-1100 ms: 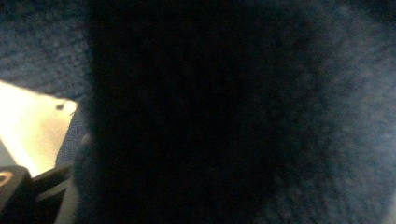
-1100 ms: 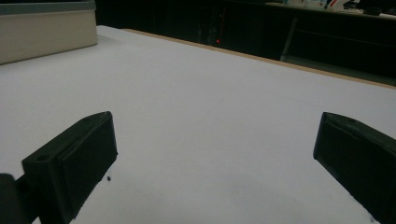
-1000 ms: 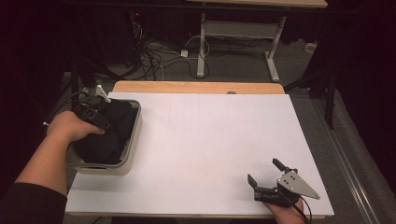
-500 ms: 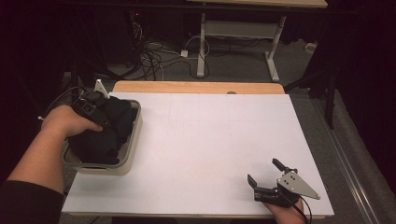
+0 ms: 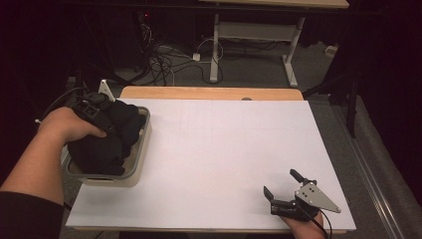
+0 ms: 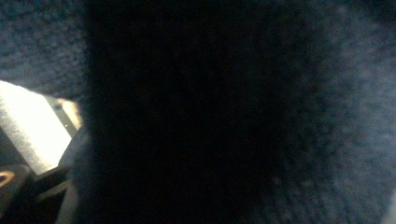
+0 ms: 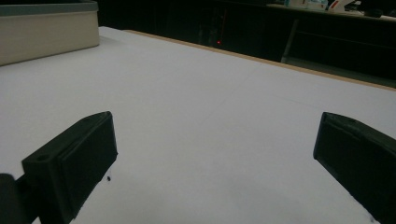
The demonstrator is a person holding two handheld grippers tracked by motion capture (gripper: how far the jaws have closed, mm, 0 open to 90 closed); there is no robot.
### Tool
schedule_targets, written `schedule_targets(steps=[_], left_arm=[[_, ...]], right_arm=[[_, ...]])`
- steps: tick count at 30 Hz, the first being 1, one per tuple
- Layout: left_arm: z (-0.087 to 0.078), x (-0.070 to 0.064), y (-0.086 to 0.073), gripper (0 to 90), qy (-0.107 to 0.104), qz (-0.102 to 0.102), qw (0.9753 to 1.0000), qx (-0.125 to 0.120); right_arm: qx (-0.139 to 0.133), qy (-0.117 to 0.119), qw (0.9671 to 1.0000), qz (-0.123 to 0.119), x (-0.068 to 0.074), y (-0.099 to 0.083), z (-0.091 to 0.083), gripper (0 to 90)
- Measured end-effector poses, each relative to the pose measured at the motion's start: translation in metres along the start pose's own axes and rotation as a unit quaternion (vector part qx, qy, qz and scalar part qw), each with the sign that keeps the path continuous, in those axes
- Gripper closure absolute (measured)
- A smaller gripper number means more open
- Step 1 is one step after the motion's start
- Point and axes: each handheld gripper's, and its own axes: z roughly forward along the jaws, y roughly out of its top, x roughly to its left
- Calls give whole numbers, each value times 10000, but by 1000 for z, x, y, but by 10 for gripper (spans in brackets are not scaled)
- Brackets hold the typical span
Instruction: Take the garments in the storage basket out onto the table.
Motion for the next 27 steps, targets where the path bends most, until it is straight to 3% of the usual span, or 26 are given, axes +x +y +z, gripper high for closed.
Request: schedule_targets(steps=[17, 27], left_arm=[[-24, -14, 4, 431, 63, 55, 10000, 37], [-44, -30, 5, 431, 105, 180, 9998, -24]], right_arm=[[-14, -12, 10000, 10, 0, 1, -1, 0], [-45, 7, 10000, 7, 0, 2, -1, 0]])
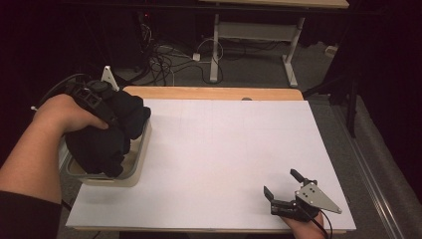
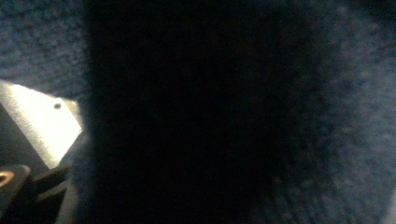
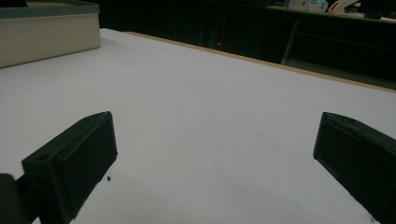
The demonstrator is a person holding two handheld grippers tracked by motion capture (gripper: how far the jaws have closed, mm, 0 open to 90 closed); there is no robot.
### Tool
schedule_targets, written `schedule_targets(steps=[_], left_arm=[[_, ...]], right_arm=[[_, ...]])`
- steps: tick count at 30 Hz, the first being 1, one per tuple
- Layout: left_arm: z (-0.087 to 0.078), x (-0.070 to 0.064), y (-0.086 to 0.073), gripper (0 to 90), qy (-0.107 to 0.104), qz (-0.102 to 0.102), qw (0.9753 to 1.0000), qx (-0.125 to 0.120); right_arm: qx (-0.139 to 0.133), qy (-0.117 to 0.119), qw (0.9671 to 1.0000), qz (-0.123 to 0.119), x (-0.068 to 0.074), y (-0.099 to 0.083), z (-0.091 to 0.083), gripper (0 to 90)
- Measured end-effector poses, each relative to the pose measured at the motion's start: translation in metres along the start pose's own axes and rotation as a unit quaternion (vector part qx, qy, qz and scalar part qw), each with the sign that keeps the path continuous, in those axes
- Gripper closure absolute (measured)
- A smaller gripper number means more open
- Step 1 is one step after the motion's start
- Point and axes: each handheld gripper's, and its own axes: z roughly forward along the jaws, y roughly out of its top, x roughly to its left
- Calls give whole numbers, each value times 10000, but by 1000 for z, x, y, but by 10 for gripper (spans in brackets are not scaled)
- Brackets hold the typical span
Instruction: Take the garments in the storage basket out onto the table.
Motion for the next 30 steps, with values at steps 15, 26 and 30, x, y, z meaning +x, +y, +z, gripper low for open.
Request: schedule_targets(steps=[15, 26, 30], left_arm=[[-16, -31, 16, 431, -82, 207, 9997, -67], [-32, -64, 29, 432, -127, 428, 9987, -231], [-33, -74, 34, 431, -136, 540, 9981, -262]], right_arm=[[-27, -20, 10000, 20, -1, 1, -1, 0], [-75, -26, 10000, 24, -1, 3, -3, 0], [-100, -22, 9999, 31, -1, 4, -3, 0]])
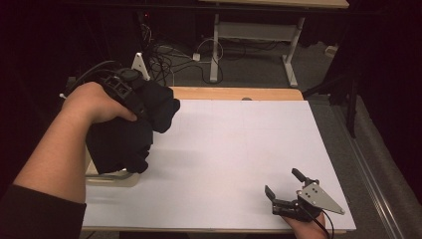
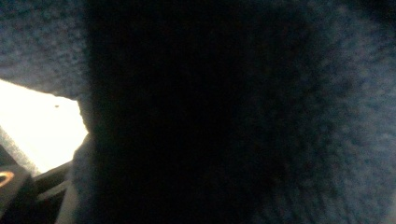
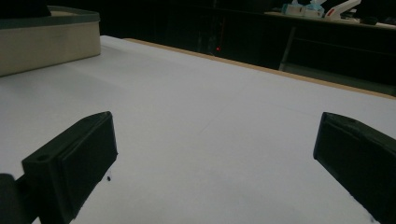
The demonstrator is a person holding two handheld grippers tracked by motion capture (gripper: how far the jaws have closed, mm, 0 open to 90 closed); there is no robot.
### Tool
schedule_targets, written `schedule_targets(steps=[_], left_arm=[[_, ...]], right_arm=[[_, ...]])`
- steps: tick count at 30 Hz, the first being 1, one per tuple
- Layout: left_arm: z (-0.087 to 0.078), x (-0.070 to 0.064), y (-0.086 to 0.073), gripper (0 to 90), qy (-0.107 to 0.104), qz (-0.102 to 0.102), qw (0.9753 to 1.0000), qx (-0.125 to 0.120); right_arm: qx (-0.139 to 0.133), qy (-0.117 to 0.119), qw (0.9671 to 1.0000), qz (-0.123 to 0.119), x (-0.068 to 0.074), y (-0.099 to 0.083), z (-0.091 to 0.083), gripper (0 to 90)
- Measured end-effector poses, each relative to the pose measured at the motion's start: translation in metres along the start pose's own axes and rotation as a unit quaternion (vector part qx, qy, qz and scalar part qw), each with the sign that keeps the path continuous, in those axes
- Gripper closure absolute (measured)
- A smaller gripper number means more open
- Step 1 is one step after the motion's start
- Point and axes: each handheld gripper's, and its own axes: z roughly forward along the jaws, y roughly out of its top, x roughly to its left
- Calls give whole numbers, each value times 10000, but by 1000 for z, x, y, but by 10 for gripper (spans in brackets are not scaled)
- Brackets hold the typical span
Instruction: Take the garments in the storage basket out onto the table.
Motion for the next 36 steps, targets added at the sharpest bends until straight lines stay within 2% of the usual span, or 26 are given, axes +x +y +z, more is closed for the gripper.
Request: schedule_targets(steps=[3, 11, 13, 19, 20, 21, 25, 36], left_arm=[[2, -14, 8, 432, -23, 153, 9999, -17], [2, -34, 20, 431, -23, 345, 9994, -15], [0, -40, 23, 431, -10, 406, 9992, -50], [-8, -63, 33, 431, -177, 643, 9974, -269], [-8, -63, 33, 431, -177, 643, 9974, -269], [-7, -71, 37, 431, -203, 716, 9968, -290], [-1, -82, 45, 431, -207, 807, 9963, -229], [17, -93, 56, 428, -394, 855, 9952, -249]], right_arm=[[-12, -5, 10000, 11, -1, 0, 0, 0], [-31, -34, 10000, 25, -2, 1, -1, 0], [-25, -27, 10000, 28, -2, 0, -1, 0], [-20, -29, 10000, 20, -2, 0, -1, 0], [-22, -33, 10000, 17, -3, 0, -1, 0], [-22, -31, 10000, 19, -3, 0, -1, 0], [-42, -41, 10000, 33, -3, 1, -2, 0], [-44, -29, 10000, 34, -4, 1, -2, 0]])
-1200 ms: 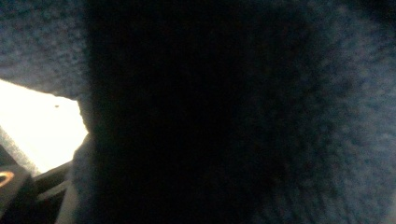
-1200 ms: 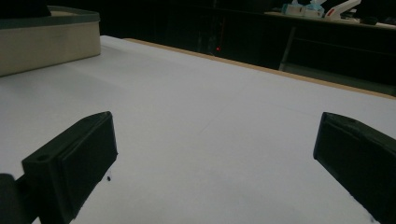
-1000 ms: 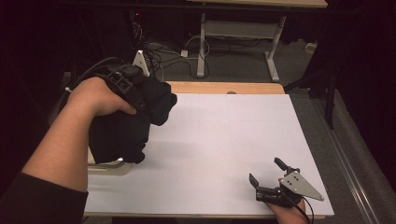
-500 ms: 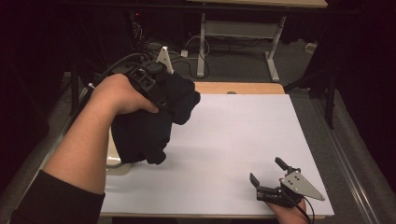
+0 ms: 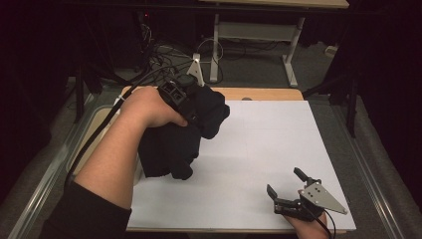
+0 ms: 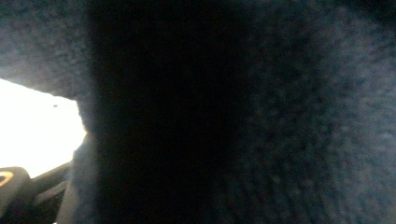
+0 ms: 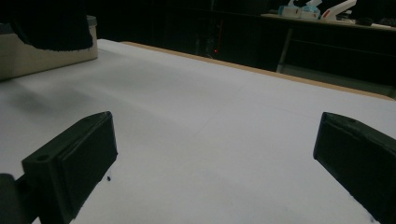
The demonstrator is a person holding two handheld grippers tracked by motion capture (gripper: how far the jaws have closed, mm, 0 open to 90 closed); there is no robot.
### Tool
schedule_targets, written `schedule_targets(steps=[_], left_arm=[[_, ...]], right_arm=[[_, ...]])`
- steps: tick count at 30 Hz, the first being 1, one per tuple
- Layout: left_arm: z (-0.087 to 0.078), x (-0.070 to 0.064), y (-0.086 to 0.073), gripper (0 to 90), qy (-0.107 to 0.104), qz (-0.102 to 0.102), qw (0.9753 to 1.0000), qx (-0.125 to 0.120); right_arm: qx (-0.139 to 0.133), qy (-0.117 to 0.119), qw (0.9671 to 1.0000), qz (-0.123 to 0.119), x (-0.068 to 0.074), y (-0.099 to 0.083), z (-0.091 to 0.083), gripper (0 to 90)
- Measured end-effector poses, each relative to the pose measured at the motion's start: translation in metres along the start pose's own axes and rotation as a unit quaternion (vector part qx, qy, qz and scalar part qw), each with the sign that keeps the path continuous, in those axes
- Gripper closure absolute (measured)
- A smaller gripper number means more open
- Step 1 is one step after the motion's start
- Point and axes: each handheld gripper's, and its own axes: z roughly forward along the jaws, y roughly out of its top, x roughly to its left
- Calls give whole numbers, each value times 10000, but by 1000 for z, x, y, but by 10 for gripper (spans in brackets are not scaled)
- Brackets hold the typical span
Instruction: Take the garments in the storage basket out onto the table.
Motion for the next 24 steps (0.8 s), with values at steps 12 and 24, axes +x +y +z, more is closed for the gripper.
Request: schedule_targets(steps=[12, 24], left_arm=[[26, -2, 3, 426, -150, 150, 9997, -100], [68, 7, 2, 425, -456, -4, 9987, -213]], right_arm=[[6, -1, 10000, 5, 0, 0, 0, 0], [26, 7, 10000, -1, 0, 0, 1, 0]])
